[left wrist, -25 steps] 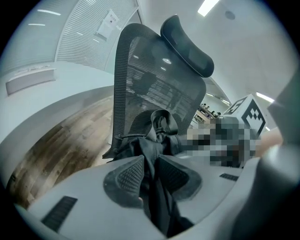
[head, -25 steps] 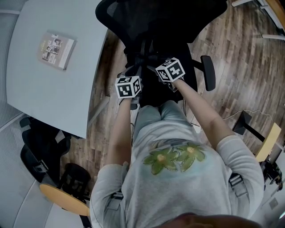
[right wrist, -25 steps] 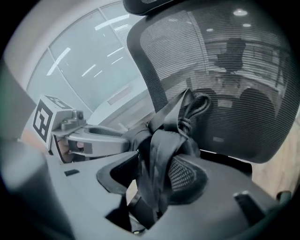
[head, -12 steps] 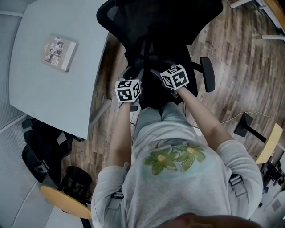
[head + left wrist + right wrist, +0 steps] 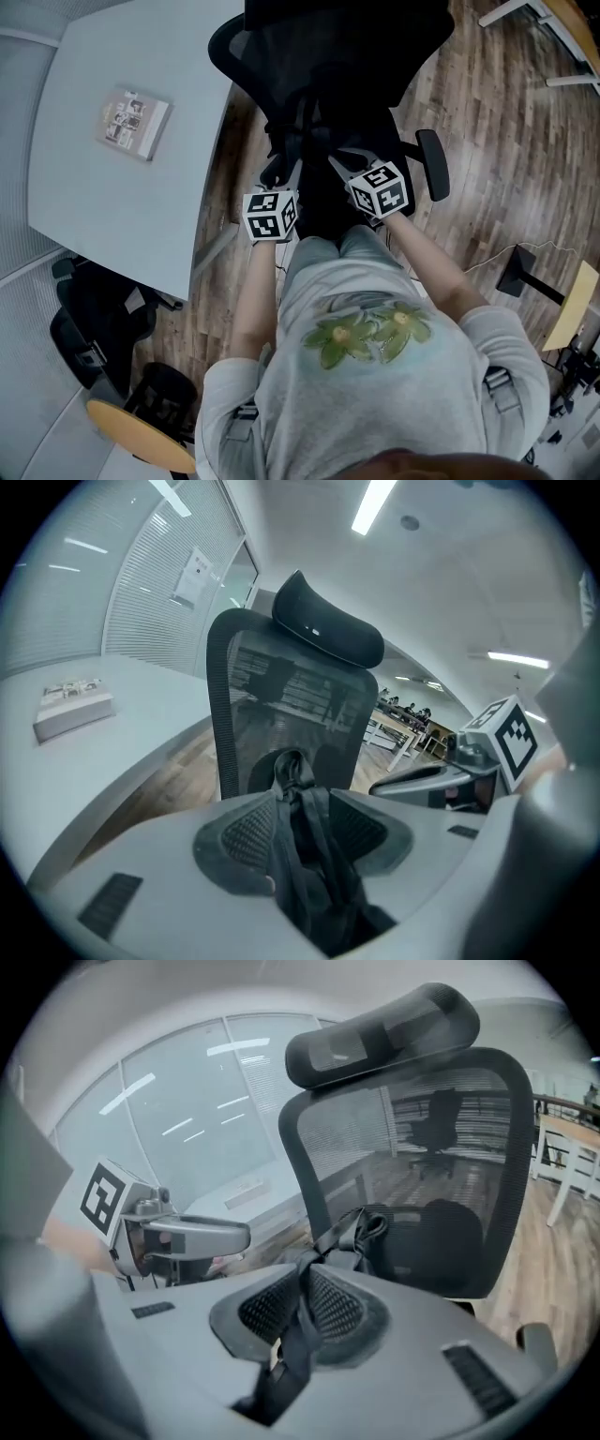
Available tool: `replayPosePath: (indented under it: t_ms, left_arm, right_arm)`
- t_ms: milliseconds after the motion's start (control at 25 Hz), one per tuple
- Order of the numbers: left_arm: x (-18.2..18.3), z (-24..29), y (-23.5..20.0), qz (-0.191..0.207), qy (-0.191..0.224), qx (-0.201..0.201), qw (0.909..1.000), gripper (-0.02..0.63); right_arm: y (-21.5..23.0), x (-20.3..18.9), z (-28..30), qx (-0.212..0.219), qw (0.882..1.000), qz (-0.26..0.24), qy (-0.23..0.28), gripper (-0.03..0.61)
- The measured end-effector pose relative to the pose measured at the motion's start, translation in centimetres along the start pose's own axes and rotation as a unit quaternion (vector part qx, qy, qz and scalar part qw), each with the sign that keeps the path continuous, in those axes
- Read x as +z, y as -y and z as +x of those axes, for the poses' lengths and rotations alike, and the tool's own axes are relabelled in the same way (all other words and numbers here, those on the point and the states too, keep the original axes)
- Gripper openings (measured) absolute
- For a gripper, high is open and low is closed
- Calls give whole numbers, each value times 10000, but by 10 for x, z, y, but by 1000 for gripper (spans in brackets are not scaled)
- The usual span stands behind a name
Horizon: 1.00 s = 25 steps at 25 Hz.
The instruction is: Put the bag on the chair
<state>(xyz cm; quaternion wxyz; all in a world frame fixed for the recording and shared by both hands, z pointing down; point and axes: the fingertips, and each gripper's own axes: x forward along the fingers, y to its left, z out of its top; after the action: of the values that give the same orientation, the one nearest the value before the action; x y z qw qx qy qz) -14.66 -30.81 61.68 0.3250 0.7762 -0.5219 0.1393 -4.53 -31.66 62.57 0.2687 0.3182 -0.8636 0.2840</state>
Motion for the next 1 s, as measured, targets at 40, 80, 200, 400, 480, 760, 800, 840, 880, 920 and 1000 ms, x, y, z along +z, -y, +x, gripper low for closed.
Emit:
replayPosePath:
  t_ms: [40, 80, 200, 400, 480, 760, 800, 840, 880, 920, 1000]
  left_arm:
    - [3, -4, 1, -12, 73, 18, 10000, 183]
    - [5, -9, 1, -23, 158, 51, 9999, 163]
    - [11, -31, 4, -46, 402, 172, 9990, 86]
    - [15, -59, 21, -264, 503, 137, 9983, 17]
    - [17, -64, 27, -198, 509, 106, 9985, 17]
    - [19, -65, 42, 23, 431, -56, 9991, 17]
    - [19, -64, 45, 63, 399, -57, 9992, 17]
    - [17, -63, 46, 96, 357, -58, 9993, 17]
    - [16, -62, 48, 121, 314, -59, 9994, 17]
    - [15, -61, 49, 145, 274, -57, 9995, 17]
    - [13, -59, 49, 196, 217, -45, 9996, 17]
  right_arm:
    - [-4, 1, -3, 59, 10000, 3, 54, 33]
    - [-8, 2, -8, 123, 9999, -18, 96, 20]
    - [-28, 6, -25, 413, 9986, -170, 275, 9]
    - [-46, 14, -52, 604, 9964, -267, 541, 8]
    - [-48, 18, -59, 603, 9960, -246, 613, 8]
    - [-52, 22, -69, 626, 9954, -306, 659, 8]
    - [-52, 24, -71, 621, 9953, -313, 676, 8]
    - [-52, 25, -73, 614, 9952, -318, 690, 8]
    - [-52, 26, -74, 607, 9952, -323, 696, 8]
    - [-51, 26, -74, 601, 9952, -328, 694, 8]
    - [-49, 25, -73, 591, 9954, -331, 675, 8]
